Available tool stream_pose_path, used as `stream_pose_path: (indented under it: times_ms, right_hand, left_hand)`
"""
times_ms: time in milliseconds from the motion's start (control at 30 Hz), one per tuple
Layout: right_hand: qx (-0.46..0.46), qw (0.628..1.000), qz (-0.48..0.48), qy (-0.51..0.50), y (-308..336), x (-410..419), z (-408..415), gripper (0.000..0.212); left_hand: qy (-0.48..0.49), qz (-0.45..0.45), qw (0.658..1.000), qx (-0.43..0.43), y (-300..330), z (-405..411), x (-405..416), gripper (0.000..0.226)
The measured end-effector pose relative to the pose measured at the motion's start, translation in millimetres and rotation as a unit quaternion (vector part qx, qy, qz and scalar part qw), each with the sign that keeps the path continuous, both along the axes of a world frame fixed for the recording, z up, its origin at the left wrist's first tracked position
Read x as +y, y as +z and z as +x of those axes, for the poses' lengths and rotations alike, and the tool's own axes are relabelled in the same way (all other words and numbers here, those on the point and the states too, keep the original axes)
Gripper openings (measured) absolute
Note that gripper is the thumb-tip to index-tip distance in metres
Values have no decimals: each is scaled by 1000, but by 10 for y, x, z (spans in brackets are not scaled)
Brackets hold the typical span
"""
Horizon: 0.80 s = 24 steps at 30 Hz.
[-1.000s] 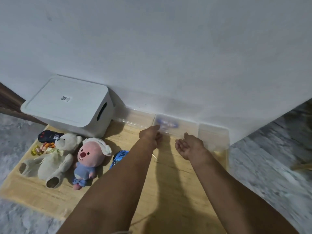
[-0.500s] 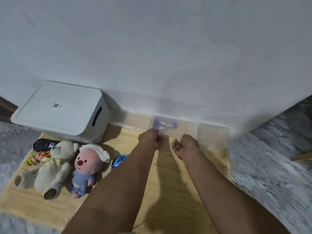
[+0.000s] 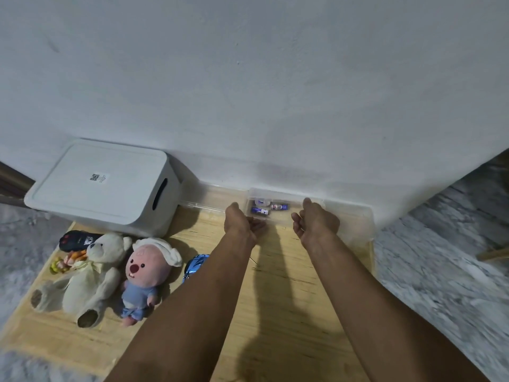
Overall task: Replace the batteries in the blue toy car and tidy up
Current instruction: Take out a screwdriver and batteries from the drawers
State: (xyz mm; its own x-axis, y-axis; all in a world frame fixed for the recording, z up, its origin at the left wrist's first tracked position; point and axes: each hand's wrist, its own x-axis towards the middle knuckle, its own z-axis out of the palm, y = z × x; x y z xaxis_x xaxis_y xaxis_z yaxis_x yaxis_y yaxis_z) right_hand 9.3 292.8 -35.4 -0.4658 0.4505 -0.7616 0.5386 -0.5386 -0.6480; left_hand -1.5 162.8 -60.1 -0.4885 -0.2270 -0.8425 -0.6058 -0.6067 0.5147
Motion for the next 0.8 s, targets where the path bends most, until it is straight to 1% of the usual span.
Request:
stream_pose_path:
  times_ms: [67,133,167,267,333,400,433,467,533,567,600,633,700,800]
  right_hand:
    - [34,999,7,7,47,20,-38,13]
    - [66,997,35,31,61,39,-46,6]
    - [80,994,56,49,57,44,-34,5]
    - [92,980,145,101,-39,46,18,18]
    - [93,968,187,138,-139,29,62,25]
    - [102,945,243,195,-261,2,92,40]
    - [106,921,286,241,-328,-5,93,45]
    - [114,891,330,291,-371,-20,90,45]
    - [129,817,412,382,-403,-57,50,33]
    - [136,782,443,416,-402,-71,14,26]
    - [140,751,466,447,-398,-92,-28,23]
    - [138,723,480,477,-407,-109,-75,26]
    - [127,683,485,530,-402,-145,-165,31]
    - [109,626,491,596,-399,-216,-271,27]
  left_hand:
    - [-51,-28,998,-7,32,15,3,20]
    - [-99,-53,994,-11,69,7,-4,12]
    - [-119,-57,991,-12,97,-2,-16,12]
    - [-146,-62,987,-15,148,-37,-67,18]
    - [-148,-89,985,-12,133,-51,-85,11]
    - [-168,-149,974,-11,86,-52,-87,4]
    - [-185,-188,965,-12,45,-52,-96,7]
    - [-204,-227,952,-11,-18,-56,-103,13]
    - [-252,-303,919,0,-97,-46,-113,18]
    - [-280,-337,899,17,-86,-14,-111,19]
    - [-307,-371,875,41,-64,30,-107,23]
    - [-329,-407,850,62,-37,76,-105,28]
    - [-360,-474,798,95,-17,160,-120,36]
    - [-422,-522,729,134,-58,266,-167,39]
